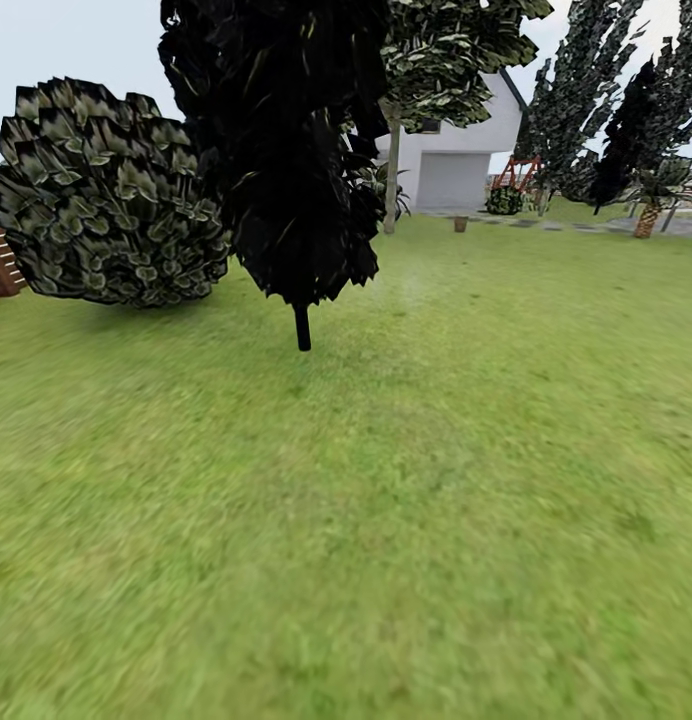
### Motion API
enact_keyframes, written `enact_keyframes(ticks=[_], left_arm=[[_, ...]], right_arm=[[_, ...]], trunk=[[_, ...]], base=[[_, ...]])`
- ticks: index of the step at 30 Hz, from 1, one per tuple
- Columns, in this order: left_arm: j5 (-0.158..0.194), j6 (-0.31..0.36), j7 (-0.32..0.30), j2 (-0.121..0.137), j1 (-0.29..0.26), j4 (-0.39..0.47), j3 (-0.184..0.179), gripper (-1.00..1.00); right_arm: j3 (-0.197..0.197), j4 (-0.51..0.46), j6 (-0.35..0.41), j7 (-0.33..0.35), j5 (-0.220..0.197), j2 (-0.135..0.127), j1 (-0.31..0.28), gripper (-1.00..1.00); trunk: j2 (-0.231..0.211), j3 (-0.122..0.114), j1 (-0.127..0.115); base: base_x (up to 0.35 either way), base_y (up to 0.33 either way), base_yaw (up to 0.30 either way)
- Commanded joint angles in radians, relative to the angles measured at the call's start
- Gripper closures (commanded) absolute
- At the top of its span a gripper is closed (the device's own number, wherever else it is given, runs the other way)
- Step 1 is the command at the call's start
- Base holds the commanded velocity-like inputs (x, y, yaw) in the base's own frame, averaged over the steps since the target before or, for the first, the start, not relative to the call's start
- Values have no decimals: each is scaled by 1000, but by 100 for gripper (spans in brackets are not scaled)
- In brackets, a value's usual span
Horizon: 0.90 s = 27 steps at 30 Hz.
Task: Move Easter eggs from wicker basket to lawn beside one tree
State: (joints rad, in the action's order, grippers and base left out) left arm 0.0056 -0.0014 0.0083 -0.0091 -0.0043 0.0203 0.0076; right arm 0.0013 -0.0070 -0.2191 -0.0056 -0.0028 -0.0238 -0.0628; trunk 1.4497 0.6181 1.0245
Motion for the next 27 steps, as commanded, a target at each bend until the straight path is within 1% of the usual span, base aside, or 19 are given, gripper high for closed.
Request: enact_keyframes(ticks=[1, 27], left_arm=[[1, 0, 1, 0, 0, 0, 1, -100], [1, 0, 1, 0, 0, 1, 2, -100]], right_arm=[[0, 1, -3, -1, 0, 0, -1, -100], [0, 1, -3, -1, 0, 0, -1, -100]], trunk=[[0, 1, 1], [0, 1, 1]], base=[[340, 0, 0], [340, 0, 0]])
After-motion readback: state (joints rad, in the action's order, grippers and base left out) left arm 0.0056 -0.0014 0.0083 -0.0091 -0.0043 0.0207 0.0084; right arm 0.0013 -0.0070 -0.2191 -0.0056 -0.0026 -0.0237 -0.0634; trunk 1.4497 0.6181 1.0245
